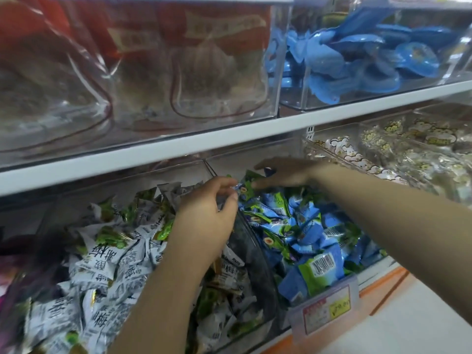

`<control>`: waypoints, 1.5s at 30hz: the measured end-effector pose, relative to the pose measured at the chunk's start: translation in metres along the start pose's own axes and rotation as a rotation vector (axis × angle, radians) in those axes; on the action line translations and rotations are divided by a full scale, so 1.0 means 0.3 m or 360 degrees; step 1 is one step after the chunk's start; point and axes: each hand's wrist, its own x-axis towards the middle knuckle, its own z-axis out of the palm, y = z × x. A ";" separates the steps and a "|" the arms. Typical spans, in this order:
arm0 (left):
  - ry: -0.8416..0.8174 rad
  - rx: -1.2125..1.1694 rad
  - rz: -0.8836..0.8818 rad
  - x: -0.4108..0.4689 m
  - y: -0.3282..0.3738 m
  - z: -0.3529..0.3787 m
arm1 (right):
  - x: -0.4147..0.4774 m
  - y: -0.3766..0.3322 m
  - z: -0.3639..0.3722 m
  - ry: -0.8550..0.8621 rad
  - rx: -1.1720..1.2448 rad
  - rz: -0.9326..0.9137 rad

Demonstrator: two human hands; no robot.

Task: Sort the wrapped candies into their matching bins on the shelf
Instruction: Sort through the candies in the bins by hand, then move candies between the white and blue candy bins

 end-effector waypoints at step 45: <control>-0.0018 0.0000 0.0019 0.006 0.001 0.005 | 0.046 -0.113 0.063 -0.0189 0.0024 -0.0478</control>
